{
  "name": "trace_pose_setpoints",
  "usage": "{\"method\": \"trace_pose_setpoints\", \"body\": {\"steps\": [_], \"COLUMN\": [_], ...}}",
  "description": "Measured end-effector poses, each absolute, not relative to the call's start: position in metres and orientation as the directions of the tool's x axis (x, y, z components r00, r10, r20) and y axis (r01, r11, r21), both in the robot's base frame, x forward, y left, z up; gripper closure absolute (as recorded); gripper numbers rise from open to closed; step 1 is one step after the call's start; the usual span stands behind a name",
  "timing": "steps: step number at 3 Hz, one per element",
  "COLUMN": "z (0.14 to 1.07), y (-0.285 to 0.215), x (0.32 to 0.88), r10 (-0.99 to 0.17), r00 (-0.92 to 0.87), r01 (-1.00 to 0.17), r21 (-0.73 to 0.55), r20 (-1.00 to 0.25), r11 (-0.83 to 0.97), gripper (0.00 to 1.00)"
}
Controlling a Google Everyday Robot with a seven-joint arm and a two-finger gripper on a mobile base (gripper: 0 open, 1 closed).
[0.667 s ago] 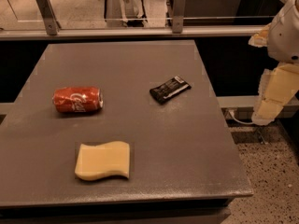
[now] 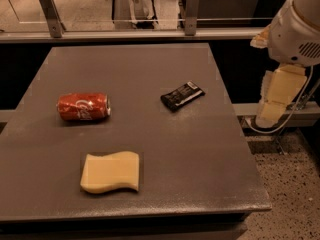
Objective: Move rxbar chocolate near sponge
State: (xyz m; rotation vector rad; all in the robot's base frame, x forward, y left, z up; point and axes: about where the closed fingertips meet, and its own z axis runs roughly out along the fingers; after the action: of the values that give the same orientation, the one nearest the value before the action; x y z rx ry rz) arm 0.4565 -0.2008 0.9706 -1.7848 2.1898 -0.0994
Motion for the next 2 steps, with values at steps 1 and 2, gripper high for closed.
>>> {"method": "trace_pose_setpoints", "body": {"steps": [1,2], "z": [0.953,0.923], "y": [-0.166,-0.137], "x": [0.496,0.536], "r10": [-0.978,-0.973], "r00": [-0.069,0.032], "r01": [-0.961,-0.971], "r21": [-0.250,-0.239], "r20": [-0.198,-0.230], "r11": [0.118,0.024], "gripper": [0.00,0.00]}}
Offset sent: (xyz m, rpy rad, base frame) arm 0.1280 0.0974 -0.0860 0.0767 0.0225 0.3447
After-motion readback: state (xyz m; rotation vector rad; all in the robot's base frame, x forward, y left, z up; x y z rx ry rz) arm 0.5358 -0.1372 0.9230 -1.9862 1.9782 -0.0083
